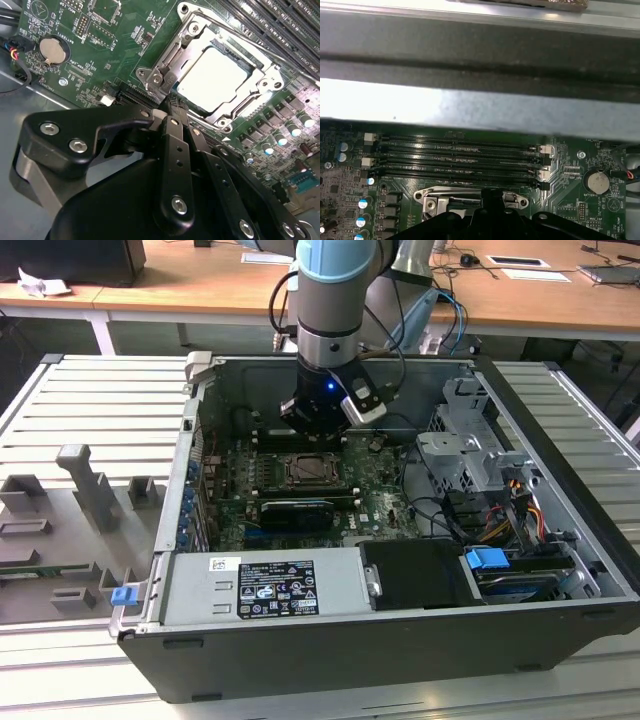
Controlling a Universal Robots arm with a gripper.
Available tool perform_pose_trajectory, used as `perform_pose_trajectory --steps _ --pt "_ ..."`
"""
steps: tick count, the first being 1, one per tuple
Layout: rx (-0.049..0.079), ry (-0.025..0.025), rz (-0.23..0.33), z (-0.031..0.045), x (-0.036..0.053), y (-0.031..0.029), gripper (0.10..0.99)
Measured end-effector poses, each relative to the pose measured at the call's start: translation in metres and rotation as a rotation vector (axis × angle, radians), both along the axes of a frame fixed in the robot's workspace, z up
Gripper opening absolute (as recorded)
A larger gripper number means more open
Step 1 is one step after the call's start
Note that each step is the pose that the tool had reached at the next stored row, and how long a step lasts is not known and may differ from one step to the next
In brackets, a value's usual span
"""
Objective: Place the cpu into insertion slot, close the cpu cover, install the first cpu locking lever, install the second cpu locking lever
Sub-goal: 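Install the second cpu locking lever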
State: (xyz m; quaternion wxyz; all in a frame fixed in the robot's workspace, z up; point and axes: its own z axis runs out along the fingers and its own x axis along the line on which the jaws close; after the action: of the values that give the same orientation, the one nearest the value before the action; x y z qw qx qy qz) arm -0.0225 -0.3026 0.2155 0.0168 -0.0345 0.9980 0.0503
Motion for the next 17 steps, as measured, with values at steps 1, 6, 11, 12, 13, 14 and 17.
perform_pose_trajectory --steps 1,6,11,12,13,14,17 --pt "0.0 0.0 0.0 0.0 0.0 -0.0004 0.106" --pt "0.0 0.0002 0.0 0.0006 -0.0001 -0.0008 0.106" --pt "0.0 -0.0001 0.0 0.0041 0.0 -0.0007 0.106" --pt "0.0 -0.0002 0.0 0.0042 0.0 -0.0007 0.106" --pt "0.0 -0.0001 0.0 0.0044 0.0 -0.0007 0.106" --pt "0.0 0.0 0.0 0.0048 0.0 -0.0008 0.106" --pt "0.0 0.0 0.0 0.0053 0.0 -0.0014 0.106"
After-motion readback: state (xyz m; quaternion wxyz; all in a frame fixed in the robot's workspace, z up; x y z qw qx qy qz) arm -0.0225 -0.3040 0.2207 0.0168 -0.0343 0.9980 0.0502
